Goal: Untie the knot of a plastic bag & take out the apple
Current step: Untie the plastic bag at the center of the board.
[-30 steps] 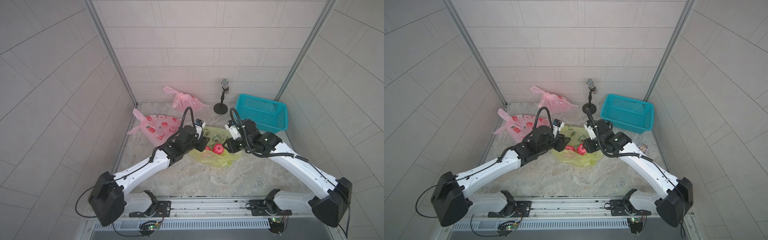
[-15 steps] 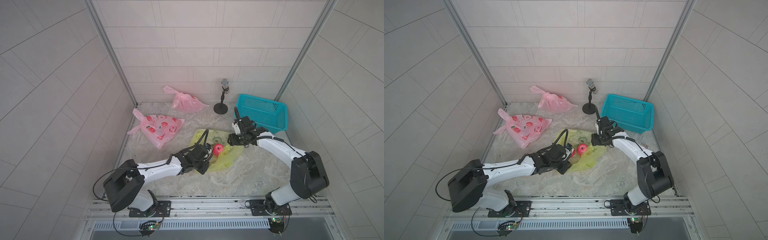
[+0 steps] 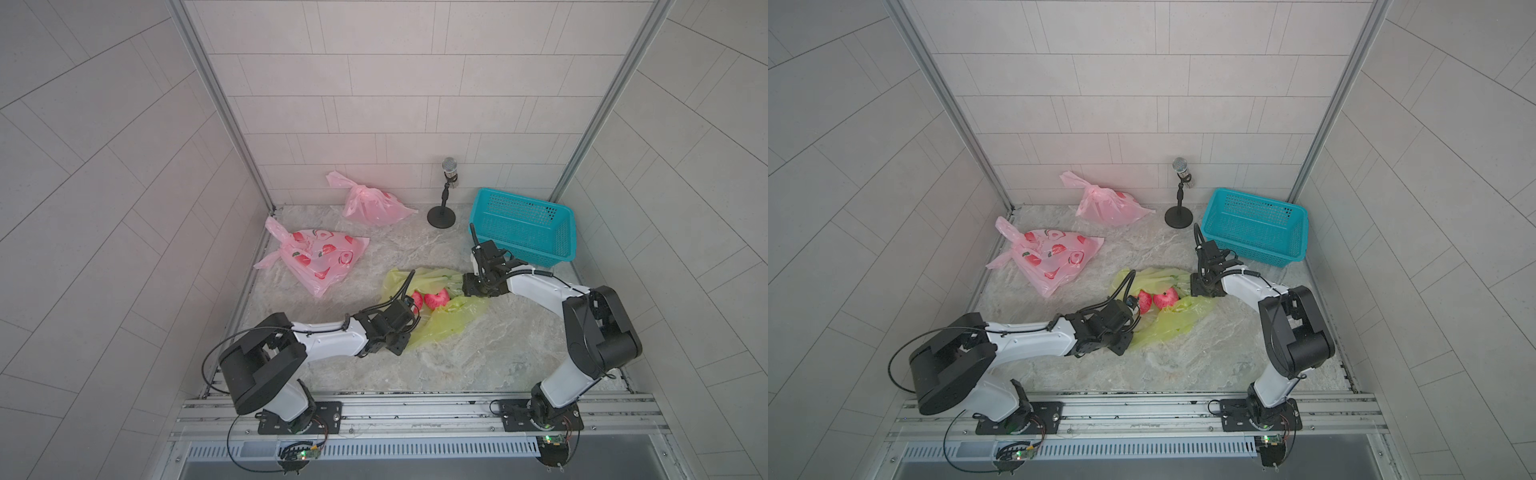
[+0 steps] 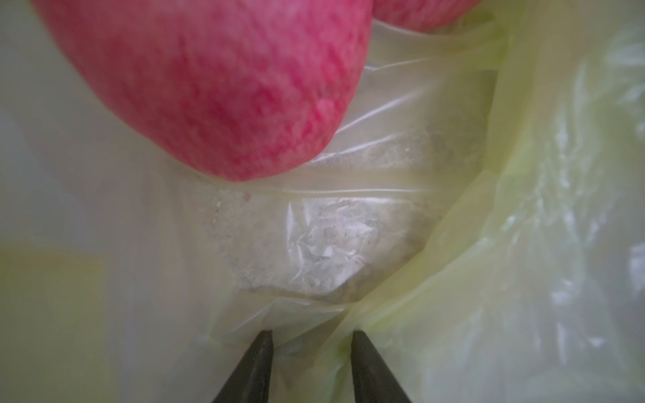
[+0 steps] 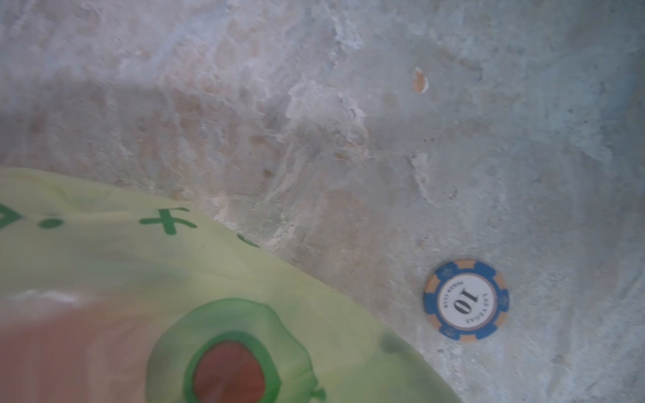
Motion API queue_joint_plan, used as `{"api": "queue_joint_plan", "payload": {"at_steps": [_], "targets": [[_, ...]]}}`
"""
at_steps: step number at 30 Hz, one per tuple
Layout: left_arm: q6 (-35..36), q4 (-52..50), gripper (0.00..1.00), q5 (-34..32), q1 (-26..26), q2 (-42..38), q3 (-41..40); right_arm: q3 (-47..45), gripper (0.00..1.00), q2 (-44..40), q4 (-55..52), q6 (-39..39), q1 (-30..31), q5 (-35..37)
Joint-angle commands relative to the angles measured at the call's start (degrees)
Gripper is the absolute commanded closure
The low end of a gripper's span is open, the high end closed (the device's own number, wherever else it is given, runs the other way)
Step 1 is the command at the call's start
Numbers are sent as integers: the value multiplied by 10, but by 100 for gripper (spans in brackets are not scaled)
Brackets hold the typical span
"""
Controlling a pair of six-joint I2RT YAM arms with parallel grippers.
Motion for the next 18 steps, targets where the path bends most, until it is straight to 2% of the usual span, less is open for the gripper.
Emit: {"api": "queue_joint_plan", "payload": {"at_steps": [1, 5, 12, 18], "targets": [[-13, -4, 57, -12, 8, 28, -11, -17, 36, 18, 12, 2, -5, 28], [-5, 29, 53, 6, 16, -9, -26, -23, 34, 17, 17, -4, -5, 12], [3, 53, 45, 44, 16, -95, -36, -12, 30, -75, -18, -9, 20, -15], [9, 45, 43, 49, 16, -131, -20, 24, 28, -138, -79, -17, 55, 9]]}}
